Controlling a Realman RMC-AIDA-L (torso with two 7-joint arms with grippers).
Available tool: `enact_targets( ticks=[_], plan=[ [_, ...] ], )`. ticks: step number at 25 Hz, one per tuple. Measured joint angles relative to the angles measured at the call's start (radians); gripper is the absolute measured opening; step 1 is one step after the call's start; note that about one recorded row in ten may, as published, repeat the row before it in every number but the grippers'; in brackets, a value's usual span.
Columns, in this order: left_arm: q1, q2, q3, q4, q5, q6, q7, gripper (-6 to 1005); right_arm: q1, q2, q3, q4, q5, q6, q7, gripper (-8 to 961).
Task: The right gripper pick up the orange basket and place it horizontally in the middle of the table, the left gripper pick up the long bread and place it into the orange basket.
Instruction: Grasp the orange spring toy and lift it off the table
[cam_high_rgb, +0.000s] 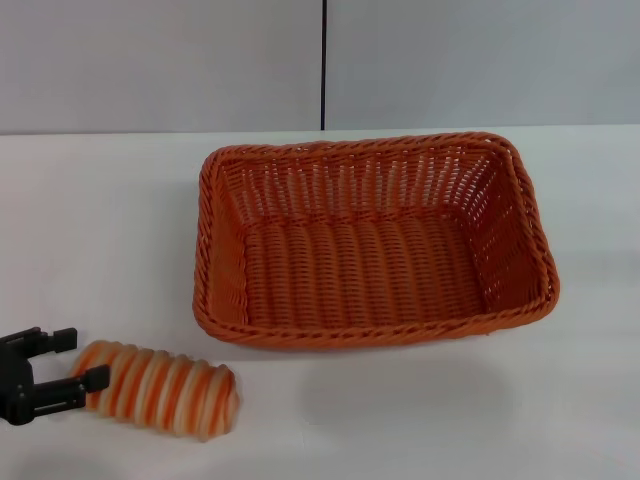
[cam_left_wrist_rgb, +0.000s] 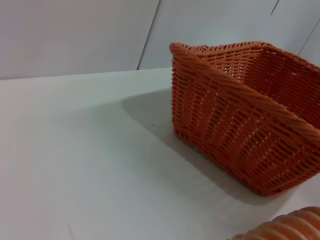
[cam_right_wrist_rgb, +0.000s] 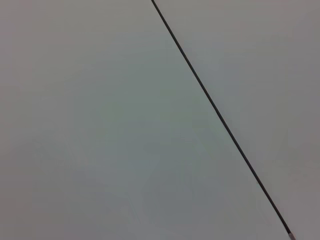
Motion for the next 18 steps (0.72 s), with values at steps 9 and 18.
enact_targets(
  ticks=[9,18],
  plan=[
    [-0.004,0.001,-0.003,-0.010,0.021,-0.002,-0.012,802,0.003,0.000,0.001,0.002,0.000,-0.004,-0.001,515],
    [-0.007,0.006,-0.006,-0.025,0.021,-0.003,-0.002,760,0.001,0.006,0.009,0.003,0.005,-0.024,-0.002,515]
  ],
)
